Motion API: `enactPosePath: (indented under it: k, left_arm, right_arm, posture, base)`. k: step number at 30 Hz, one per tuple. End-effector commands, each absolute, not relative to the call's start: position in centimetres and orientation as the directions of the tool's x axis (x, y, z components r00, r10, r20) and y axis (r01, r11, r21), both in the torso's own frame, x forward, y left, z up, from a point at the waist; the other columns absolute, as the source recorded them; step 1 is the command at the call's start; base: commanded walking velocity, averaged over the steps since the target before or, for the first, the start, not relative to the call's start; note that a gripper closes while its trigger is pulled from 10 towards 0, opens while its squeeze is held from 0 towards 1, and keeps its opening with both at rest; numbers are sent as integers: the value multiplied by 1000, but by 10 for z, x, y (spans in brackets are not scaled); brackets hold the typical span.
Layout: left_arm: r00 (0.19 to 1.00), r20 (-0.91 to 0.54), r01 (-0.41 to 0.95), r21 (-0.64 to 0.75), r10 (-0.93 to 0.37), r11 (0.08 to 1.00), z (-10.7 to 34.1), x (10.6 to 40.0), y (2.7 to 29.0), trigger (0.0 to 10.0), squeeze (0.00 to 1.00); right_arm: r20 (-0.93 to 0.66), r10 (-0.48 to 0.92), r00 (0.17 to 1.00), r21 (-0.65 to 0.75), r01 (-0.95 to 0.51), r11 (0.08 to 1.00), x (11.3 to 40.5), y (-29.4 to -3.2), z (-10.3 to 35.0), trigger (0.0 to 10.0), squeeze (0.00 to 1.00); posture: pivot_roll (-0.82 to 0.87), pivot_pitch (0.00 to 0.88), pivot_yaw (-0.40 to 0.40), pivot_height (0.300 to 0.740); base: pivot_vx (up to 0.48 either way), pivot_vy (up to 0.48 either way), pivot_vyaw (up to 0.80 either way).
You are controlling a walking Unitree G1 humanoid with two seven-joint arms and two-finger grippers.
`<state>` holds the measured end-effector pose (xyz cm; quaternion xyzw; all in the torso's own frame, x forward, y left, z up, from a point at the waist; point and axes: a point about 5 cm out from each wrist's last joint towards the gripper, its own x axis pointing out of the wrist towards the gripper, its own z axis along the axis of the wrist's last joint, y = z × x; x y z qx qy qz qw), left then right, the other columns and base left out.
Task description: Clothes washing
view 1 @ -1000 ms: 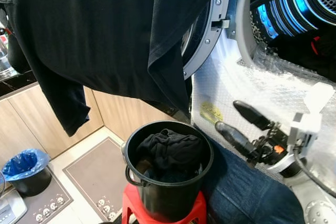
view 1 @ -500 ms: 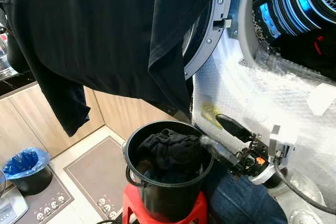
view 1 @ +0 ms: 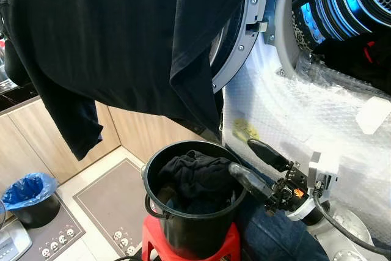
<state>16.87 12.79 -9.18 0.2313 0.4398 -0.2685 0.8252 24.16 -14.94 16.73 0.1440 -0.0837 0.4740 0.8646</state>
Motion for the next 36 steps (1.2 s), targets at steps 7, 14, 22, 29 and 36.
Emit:
enactPosePath:
  k: [7, 14, 22, 29, 36]
  left_arm:
    - [443, -868, 639, 128, -226, 759, -95, 162, 132, 10000, 0]
    - [445, -867, 638, 129, -226, 760, -95, 163, 132, 10000, 0]
    - [447, -866, 631, 128, -223, 766, -94, 164, 133, 10000, 0]
    - [448, -866, 632, 131, -223, 764, -94, 165, 134, 10000, 0]
    - [450, -865, 631, 131, -222, 765, -94, 166, 134, 10000, 0]
  right_arm:
    - [219, 820, 530, 166, -848, 504, 236, -147, 156, 10000, 0]
    - [152, 832, 533, 196, -842, 503, 233, -148, 139, 10000, 0]
    - [160, 833, 529, 193, -844, 500, 235, -144, 139, 10000, 0]
    - [155, 835, 528, 187, -846, 500, 236, -143, 137, 10000, 0]
    - [161, 837, 522, 184, -850, 494, 237, -142, 138, 10000, 0]
  posture:
    - [-238, 0, 90, 740]
    - [-236, 0, 86, 740]
    - [-234, 0, 88, 740]
    - [-236, 0, 89, 740]
    - [-234, 0, 88, 740]
  base:
    - [0, 0, 0]
    - [0, 0, 0]
    - [0, 0, 0]
    - [0, 0, 0]
    - [0, 0, 0]
